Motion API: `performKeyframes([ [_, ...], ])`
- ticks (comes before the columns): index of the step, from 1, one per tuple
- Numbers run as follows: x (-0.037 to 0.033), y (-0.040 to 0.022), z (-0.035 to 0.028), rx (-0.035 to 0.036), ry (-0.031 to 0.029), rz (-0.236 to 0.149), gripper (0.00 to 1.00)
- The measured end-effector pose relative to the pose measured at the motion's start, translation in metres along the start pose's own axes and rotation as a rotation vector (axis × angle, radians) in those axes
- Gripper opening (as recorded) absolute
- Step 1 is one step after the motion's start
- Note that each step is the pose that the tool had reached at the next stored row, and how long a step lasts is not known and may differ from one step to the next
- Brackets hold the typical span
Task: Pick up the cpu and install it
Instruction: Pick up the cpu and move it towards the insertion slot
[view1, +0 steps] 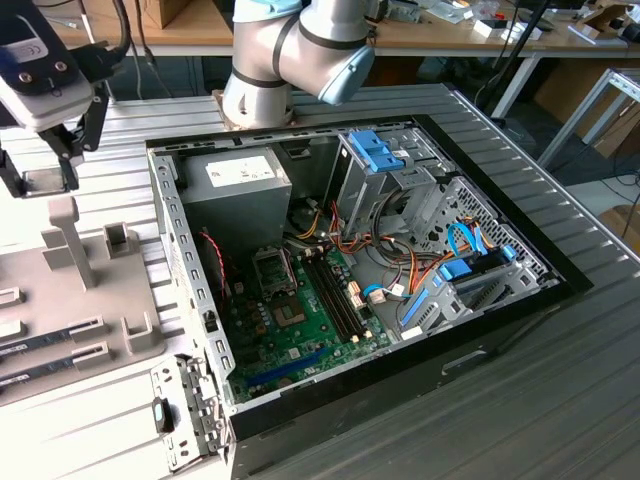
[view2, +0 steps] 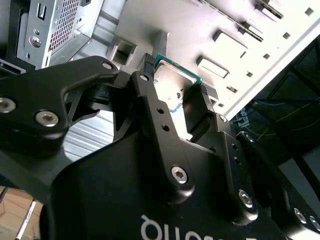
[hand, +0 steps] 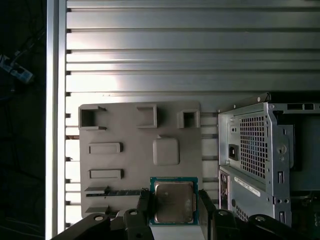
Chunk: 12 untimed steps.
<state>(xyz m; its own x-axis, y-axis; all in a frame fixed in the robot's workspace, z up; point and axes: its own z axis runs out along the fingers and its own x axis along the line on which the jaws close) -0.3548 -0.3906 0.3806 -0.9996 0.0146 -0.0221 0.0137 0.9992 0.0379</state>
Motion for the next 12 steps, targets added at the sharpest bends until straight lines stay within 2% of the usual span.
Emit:
performKeyframes([
  [12, -0.0095, -0.0004, 0.0008, 0.0001, 0.0001, 0.000, 0.47],
])
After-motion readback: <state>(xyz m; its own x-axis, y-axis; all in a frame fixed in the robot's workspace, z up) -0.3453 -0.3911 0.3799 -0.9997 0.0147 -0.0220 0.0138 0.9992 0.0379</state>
